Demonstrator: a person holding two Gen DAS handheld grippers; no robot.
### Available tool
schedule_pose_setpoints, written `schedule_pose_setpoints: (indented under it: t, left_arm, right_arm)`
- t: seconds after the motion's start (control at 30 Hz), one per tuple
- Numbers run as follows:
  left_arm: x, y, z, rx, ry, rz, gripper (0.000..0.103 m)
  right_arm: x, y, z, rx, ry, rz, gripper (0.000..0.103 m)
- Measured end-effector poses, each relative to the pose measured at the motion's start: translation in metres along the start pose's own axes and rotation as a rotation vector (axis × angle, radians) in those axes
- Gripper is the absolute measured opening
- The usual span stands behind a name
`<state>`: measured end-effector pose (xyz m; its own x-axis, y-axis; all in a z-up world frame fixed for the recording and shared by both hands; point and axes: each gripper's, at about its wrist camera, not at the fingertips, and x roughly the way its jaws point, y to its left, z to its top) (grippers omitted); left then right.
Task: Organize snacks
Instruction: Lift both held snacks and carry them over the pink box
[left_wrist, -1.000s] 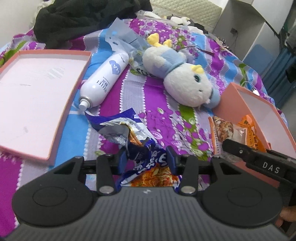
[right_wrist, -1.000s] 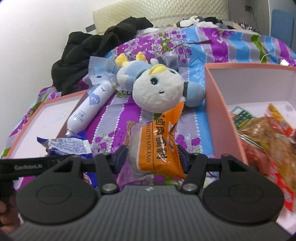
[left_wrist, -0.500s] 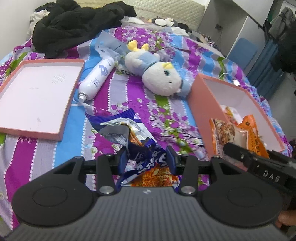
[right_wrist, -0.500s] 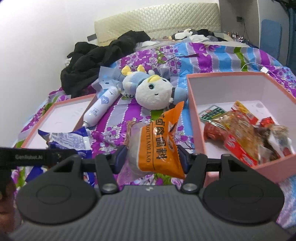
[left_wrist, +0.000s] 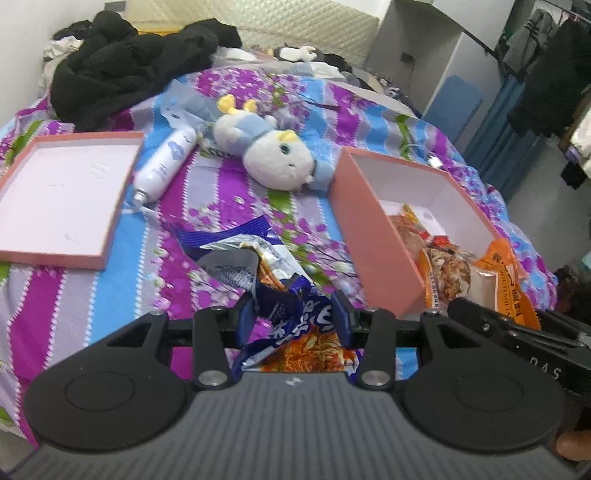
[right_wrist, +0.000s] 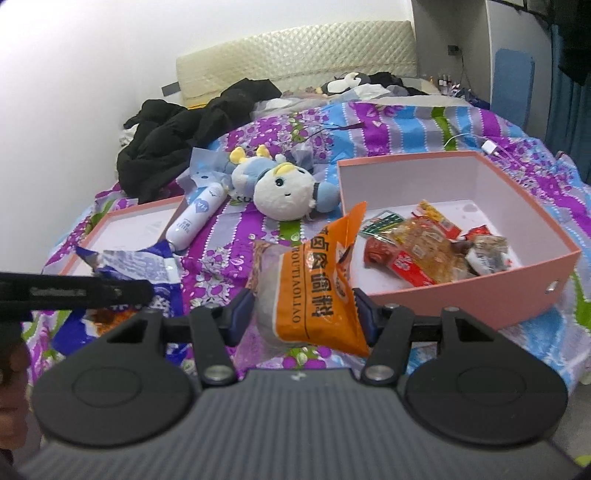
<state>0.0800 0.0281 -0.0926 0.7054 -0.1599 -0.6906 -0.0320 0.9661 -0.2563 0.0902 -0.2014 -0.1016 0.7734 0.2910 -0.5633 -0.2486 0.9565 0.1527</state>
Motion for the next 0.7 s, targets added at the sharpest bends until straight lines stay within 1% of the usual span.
schedule_pose_setpoints:
  t: [0.13, 0.23, 0.4, 0.57, 0.7]
  left_arm:
    - [-0.007, -0.018, -0.009, 0.028, 0.004, -0.031, 0.049]
    - [-0.009, -0.030, -0.015, 0.054, 0.013, -0.051, 0.048]
    - [-0.012, -0.048, -0.019, 0.086, 0.026, -0.089, 0.048]
    - [-0.006, -0.063, -0.012, 0.109, 0.028, -0.120, 0.048]
    - [0.009, -0.075, 0.000, 0.122, 0.032, -0.138, 0.048]
  right_arm:
    - [-0.020, -0.005, -0.006, 0.001, -0.004, -0.015, 0.060]
    - [-0.034, -0.010, -0.010, 0.002, -0.014, -0.042, 0.060]
    - [-0.052, -0.026, -0.015, 0.041, -0.029, -0.083, 0.060]
    - [-0.058, -0.042, -0.014, 0.065, -0.037, -0.112, 0.060]
    - [-0.052, -0.056, -0.008, 0.085, -0.031, -0.123, 0.060]
